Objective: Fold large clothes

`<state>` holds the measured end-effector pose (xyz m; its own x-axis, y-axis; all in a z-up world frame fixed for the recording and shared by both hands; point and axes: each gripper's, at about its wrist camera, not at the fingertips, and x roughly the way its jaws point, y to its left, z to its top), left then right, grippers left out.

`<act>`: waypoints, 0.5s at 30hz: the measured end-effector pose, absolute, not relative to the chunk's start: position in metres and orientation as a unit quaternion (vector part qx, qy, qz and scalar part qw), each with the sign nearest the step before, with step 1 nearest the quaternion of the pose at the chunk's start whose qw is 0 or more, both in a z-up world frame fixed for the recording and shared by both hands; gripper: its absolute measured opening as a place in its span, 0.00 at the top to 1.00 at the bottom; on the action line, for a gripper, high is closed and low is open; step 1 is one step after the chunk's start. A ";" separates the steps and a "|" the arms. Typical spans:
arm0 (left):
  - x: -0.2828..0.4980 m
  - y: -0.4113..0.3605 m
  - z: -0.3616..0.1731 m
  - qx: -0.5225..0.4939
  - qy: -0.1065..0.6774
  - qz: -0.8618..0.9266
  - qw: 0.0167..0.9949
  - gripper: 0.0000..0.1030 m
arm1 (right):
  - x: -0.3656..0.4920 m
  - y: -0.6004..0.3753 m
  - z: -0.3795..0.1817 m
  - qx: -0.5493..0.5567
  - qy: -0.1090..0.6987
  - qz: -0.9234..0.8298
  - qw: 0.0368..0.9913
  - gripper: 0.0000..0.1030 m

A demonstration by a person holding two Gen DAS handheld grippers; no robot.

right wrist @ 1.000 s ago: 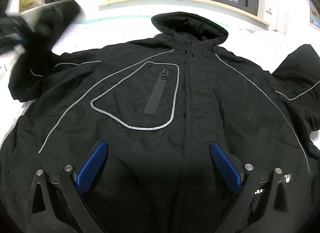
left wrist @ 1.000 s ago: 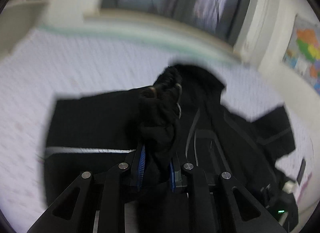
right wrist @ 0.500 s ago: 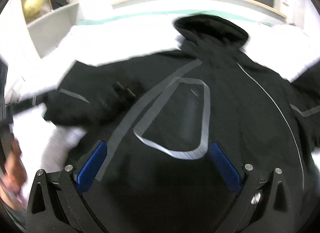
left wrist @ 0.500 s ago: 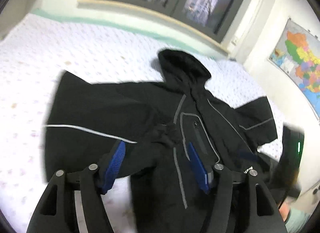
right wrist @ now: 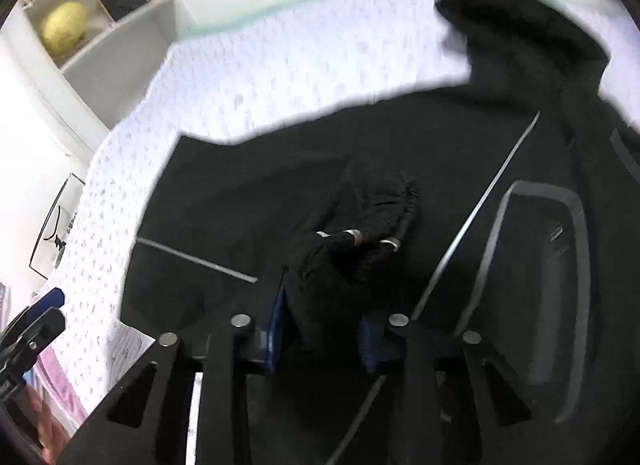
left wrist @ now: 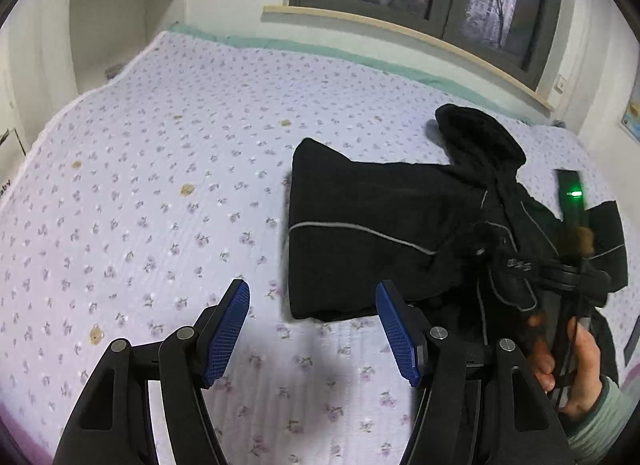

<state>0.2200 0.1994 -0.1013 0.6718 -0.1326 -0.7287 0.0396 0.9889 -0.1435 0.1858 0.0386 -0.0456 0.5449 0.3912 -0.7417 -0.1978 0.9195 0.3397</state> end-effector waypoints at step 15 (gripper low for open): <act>0.299 0.024 -0.080 -0.015 0.442 -0.162 0.882 0.35 | 0.147 -0.200 0.053 0.045 0.353 0.013 0.934 0.70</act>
<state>0.2985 0.0244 -0.0804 0.5564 -0.2992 -0.7752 0.2728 0.9470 -0.1696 0.1471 -0.1999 0.0531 0.7499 0.0551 -0.6593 0.0082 0.9957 0.0926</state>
